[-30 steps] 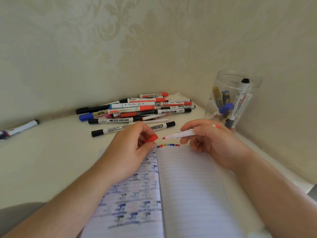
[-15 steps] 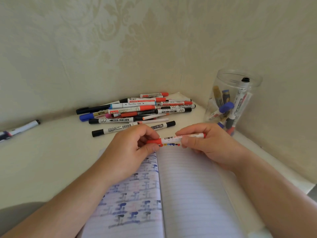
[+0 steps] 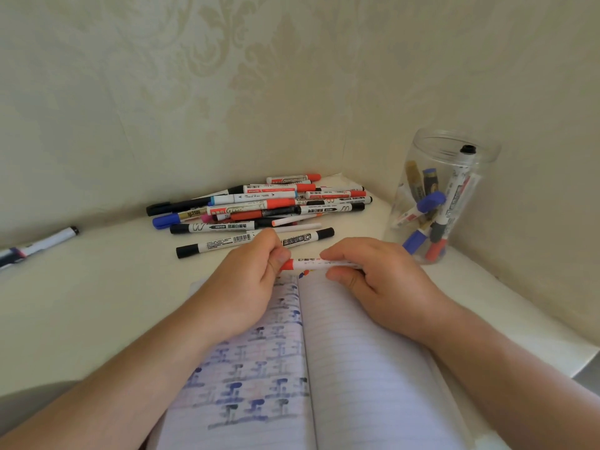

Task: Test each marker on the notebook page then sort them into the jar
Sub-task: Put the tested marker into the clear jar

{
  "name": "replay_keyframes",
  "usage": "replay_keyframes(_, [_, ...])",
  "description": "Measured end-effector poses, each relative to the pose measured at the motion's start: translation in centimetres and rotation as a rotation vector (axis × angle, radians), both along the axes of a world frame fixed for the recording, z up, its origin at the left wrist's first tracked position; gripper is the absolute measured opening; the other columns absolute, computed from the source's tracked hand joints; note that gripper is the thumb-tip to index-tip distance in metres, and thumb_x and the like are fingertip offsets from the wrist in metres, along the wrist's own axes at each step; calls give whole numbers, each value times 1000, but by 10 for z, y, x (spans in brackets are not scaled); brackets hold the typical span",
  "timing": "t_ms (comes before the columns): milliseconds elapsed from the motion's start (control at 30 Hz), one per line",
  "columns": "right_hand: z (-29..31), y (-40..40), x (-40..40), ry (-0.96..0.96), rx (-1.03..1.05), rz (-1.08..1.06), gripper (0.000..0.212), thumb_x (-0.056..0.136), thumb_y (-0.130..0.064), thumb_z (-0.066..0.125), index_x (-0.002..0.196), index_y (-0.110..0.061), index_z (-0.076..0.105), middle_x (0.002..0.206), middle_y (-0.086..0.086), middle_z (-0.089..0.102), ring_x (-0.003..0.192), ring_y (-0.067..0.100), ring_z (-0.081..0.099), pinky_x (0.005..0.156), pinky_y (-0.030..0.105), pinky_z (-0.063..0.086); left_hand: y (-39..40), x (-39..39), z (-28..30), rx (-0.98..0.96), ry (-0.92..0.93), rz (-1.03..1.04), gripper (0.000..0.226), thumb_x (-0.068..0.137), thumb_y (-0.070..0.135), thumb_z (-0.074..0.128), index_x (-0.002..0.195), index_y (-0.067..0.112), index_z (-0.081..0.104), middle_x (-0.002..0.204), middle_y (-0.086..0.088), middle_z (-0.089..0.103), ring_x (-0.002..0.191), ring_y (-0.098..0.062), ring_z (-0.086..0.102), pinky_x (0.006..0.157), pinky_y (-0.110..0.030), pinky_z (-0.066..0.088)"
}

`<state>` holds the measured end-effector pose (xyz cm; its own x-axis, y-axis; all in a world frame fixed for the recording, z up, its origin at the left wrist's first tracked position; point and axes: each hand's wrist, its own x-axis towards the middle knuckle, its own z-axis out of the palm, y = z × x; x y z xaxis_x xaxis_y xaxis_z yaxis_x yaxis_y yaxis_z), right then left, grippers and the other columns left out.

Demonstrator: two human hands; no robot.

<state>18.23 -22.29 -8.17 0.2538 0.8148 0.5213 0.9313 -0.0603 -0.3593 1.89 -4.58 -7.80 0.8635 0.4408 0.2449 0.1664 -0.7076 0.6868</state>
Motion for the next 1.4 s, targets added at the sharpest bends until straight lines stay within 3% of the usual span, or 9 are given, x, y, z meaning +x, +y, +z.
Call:
replay_keyframes(200, [3,0,-4,271,-57,0,8,100,-39,66,107,-40,61,73,-15,61,65,8,54,60,23,43,-4,-1,3,-102,-90,-1,26,101,50,41,90,29,50,71,0,58,62,-10,49,63,-41,45])
replay_keyframes(400, [53,-25,-3,526,329,-161,34,95,-10,57,85,-42,58,66,-7,51,58,16,43,54,36,36,-7,1,3,-11,136,15,66,69,72,77,103,36,33,94,13,53,80,-2,52,68,-24,44])
replay_keyframes(567, [138,-63,19,290,594,-314,23,95,-18,69,94,-41,68,74,-6,70,56,9,60,54,23,47,-16,2,9,176,245,7,70,66,78,76,101,39,31,93,14,54,80,-5,54,67,-28,48])
replay_keyframes(667, [165,-72,52,251,521,-451,1,91,-39,71,92,-40,71,77,-6,69,59,10,58,59,32,48,-18,0,11,170,256,-3,65,66,79,74,98,41,32,91,11,56,79,-8,55,69,-31,50])
replay_keyframes(833, [170,-55,74,166,53,-598,26,101,-43,59,93,-21,70,83,5,67,67,18,53,59,30,42,-18,-2,11,180,247,-9,65,66,82,71,100,41,34,91,12,57,79,-5,55,65,-27,48])
replay_keyframes(1033, [167,-30,71,168,-94,-589,19,98,-37,60,116,-32,57,97,-5,71,87,21,68,79,35,55,-16,-3,10,176,237,-27,64,68,81,71,103,40,35,93,14,55,80,-3,53,64,-25,41])
replay_keyframes(1133, [156,-23,67,25,-180,-659,13,102,-40,49,103,-29,55,91,-4,67,86,27,64,83,42,53,-16,-4,10,162,235,-27,64,69,80,71,103,41,36,94,14,54,81,-2,52,65,-24,41])
replay_keyframes(1300, [137,-30,69,-131,-205,-757,64,107,-58,28,68,-14,54,67,0,62,77,31,59,75,40,41,-16,-4,10,151,228,-35,64,68,83,70,102,42,35,93,14,55,81,-4,54,67,-26,45])
replay_keyframes(1400, [129,-35,72,-228,4,-676,50,105,-58,33,96,-27,71,105,-5,71,111,33,55,92,49,42,-15,-4,9,147,233,-41,63,68,82,70,100,41,35,93,16,53,80,-3,51,66,-27,43])
